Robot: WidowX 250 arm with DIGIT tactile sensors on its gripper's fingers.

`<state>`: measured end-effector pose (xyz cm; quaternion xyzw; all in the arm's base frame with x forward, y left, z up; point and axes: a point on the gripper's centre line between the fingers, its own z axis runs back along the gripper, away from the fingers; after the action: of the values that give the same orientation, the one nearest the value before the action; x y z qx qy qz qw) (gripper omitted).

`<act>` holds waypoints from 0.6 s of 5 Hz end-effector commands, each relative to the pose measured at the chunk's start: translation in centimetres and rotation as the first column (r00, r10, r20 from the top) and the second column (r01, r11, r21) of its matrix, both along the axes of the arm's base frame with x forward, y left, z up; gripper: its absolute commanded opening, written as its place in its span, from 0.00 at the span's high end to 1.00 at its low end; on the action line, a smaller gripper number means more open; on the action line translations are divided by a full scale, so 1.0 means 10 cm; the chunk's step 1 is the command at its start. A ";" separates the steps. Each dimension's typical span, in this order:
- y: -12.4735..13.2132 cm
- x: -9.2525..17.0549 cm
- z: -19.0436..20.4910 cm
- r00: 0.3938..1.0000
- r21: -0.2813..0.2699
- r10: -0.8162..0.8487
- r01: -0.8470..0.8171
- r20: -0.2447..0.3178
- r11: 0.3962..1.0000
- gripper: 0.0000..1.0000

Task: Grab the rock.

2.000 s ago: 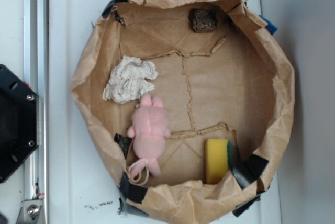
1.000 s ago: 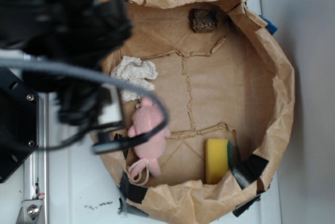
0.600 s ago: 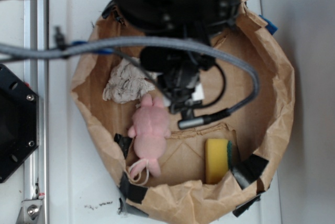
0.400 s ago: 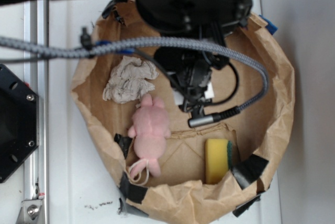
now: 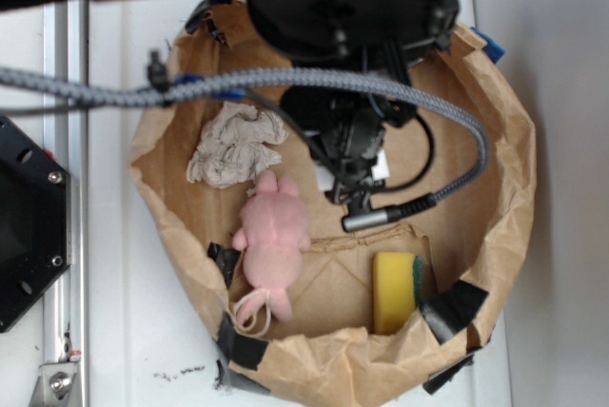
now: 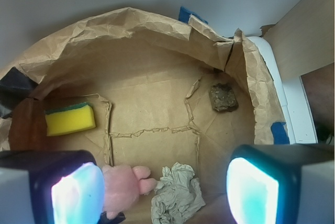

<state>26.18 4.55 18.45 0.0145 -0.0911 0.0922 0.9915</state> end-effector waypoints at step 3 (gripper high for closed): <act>0.03 0.21 -0.67 0.963 0.046 0.244 -0.250 0.119 0.967 0.00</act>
<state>27.81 4.15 10.63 0.0520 -0.1247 0.1999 0.9705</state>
